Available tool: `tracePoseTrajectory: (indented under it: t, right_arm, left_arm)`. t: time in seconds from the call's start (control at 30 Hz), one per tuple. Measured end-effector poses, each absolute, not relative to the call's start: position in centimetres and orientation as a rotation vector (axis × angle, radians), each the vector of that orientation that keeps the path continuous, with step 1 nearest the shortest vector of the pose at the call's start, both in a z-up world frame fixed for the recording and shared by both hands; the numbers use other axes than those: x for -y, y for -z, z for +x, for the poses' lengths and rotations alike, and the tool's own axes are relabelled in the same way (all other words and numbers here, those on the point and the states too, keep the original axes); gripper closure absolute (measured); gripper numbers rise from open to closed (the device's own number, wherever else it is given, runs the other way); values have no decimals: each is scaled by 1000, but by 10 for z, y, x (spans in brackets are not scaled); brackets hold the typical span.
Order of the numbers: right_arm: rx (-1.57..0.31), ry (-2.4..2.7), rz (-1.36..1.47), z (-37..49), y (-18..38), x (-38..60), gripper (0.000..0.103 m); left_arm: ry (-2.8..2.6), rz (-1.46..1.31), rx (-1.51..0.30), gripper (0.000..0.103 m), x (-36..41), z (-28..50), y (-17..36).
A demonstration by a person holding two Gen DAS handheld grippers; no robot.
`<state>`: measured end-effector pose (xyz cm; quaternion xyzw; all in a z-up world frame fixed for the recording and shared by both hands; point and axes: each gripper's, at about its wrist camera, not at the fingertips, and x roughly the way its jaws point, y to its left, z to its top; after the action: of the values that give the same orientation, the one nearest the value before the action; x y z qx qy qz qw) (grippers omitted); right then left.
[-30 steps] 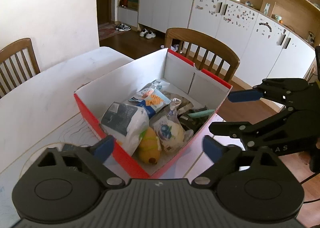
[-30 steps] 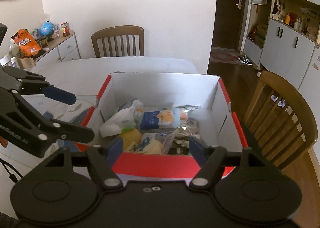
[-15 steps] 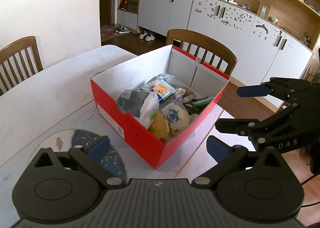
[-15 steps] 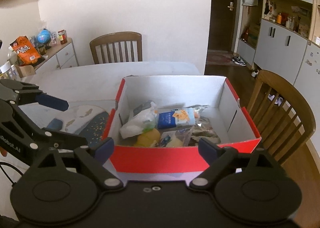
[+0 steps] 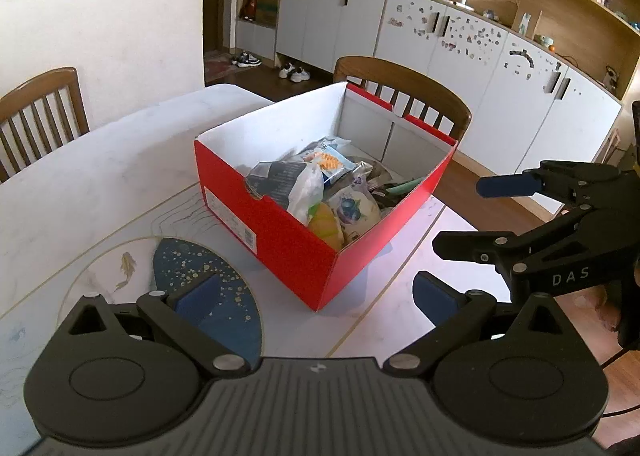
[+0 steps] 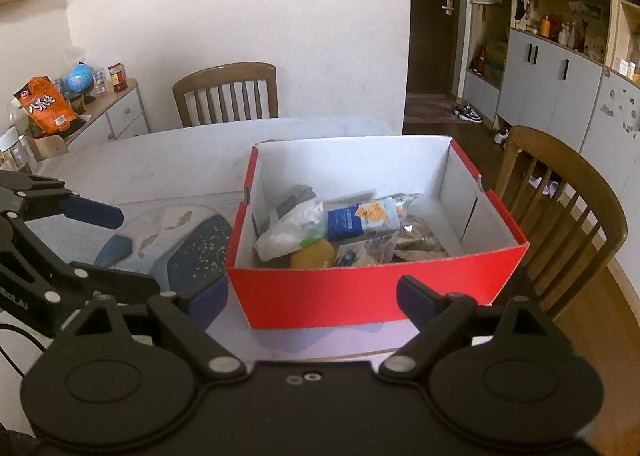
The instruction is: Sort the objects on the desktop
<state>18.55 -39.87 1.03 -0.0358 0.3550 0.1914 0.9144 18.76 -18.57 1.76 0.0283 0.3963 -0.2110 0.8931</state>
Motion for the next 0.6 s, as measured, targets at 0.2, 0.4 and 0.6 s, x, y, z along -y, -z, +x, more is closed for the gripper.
tracePoseTrajectory:
  t: [0.2,0.4,0.6]
  right_arm:
    - [-734,-395,-62,184,-9,399,11]
    - [-728,-384,-44,184,-9,401,11]
    - [-731,-365,-45,186,-8,406,11]
  left_arm:
    - [421,117,-792,0,191,185,-18]
    - [447,113,-783,0,197,191,-19]
    - [450,107,-780,0,204,199,-16]
